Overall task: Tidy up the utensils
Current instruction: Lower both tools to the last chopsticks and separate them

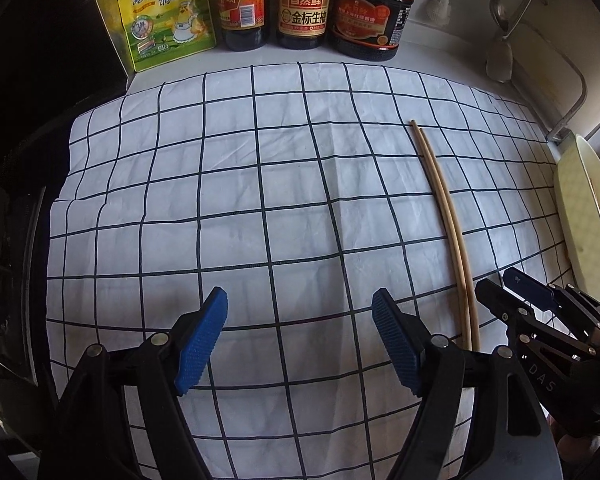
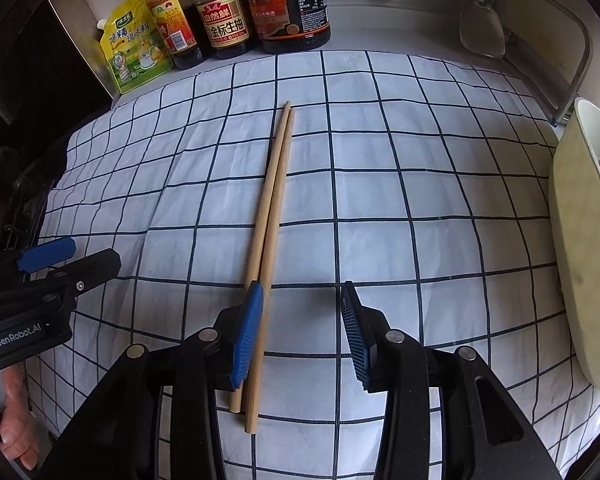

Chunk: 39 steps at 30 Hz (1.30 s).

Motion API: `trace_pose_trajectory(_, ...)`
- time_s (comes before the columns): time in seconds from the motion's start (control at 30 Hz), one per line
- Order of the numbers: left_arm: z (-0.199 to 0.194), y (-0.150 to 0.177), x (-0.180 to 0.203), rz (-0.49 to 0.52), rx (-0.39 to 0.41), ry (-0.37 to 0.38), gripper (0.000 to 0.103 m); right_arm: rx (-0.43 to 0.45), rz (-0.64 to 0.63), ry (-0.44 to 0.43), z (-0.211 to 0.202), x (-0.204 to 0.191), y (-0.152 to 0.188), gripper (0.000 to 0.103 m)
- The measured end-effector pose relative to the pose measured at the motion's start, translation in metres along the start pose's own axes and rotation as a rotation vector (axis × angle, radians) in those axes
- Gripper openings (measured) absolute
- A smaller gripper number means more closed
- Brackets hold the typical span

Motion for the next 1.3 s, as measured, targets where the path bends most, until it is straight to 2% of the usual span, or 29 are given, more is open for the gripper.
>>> trace_pose_trajectory(0.47,0.001,0.001,-0.001,-0.014,0.000,0.000,0.073,0.001,-0.118,0.047,0.008,-0.021,0.003,0.038)
trace_pose_trajectory(0.5,0.001,0.001,0.000,-0.015,-0.001,0.000,0.073,0.003,-0.122,0.044,0.009,-0.022,0.003,0.036)
trace_pose_trajectory(0.63,0.002,0.000,0.006,-0.010,-0.001,0.006,0.073,0.000,-0.154,0.033,0.009,-0.025,0.003,0.008)
trace_pose_trajectory(0.73,0.004,-0.003,0.014,-0.002,0.000,0.016,0.073,-0.007,-0.135,0.012,0.008,-0.020,0.003,0.007)
trace_pose_trajectory(1.3,0.034,-0.015,0.078,0.072,-0.016,0.053,0.073,0.022,-0.022,0.069,-0.012,0.054,0.012,0.006)
Point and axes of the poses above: each gripper's, at about its wrist camera, not at the fingertips, and z roughly the way its jaws point, x to its right, y to its underside, the point moved 5 cm from there along z, roughly the way its jaws point, and after that the axes turned 7 degrees about x, right-handed, at the moved point
